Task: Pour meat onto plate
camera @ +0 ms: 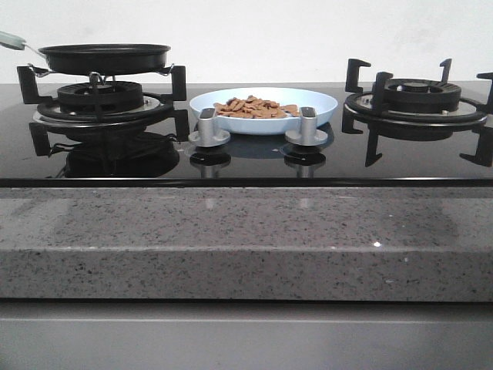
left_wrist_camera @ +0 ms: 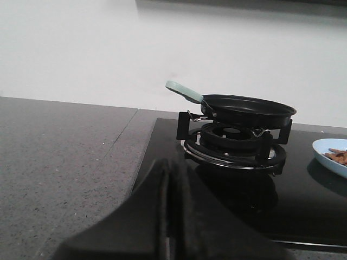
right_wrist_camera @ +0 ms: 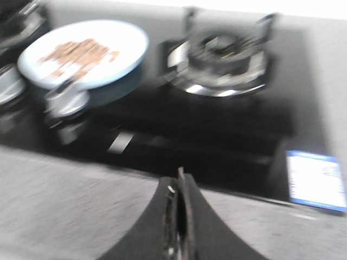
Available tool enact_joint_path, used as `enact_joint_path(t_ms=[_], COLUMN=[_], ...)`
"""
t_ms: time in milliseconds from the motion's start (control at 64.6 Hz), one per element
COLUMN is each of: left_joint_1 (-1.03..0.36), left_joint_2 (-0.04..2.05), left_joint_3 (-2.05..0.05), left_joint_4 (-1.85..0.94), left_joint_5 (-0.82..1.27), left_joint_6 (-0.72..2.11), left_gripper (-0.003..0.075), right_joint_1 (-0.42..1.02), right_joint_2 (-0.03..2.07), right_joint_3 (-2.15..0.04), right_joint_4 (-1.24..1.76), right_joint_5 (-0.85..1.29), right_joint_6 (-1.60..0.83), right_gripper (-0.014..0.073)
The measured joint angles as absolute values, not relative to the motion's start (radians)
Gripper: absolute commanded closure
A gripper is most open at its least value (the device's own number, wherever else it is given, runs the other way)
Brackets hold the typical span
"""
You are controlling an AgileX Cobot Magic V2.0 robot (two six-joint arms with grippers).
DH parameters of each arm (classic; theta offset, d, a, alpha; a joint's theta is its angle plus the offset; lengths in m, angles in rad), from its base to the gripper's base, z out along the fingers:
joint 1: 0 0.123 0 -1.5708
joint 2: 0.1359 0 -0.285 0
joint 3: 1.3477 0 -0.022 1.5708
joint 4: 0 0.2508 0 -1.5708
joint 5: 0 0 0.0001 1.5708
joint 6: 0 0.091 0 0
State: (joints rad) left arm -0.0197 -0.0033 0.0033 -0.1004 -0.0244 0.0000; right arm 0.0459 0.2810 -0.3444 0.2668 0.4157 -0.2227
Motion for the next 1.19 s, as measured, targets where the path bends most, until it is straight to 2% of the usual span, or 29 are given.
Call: enact_joint_path(t_ms=[217, 403, 666, 1038, 1192], left_joint_1=[-0.020, -0.020, -0.020, -0.020, -0.020], left_joint_2=[-0.003, -0.003, -0.003, -0.003, -0.003], left_joint_3=[0.003, 0.003, 0.003, 0.003, 0.003], left_joint_4=[-0.100, -0.100, -0.101, -0.101, -0.101], left_joint_5=[-0.024, -0.024, -0.024, -0.024, -0.024], left_joint_6=[0.000, 0.000, 0.000, 0.000, 0.000], left_gripper=[0.0741, 0.0741, 0.0741, 0.0741, 0.0741], right_joint_1=[-0.046, -0.028, -0.006, -0.006, -0.006], right_joint_2=[0.045, -0.007, -0.011, -0.011, -0.011], right_joint_3=[-0.082, 0.020, 0.025, 0.027, 0.027], right_joint_4=[0.289, 0.294, 0.303, 0.303, 0.194], right_joint_5=[0.234, 0.164, 0.060, 0.034, 0.000], right_joint_6=[-0.226, -0.226, -0.226, -0.226, -0.118], right_gripper=[0.0708, 0.0708, 0.0708, 0.0708, 0.0708])
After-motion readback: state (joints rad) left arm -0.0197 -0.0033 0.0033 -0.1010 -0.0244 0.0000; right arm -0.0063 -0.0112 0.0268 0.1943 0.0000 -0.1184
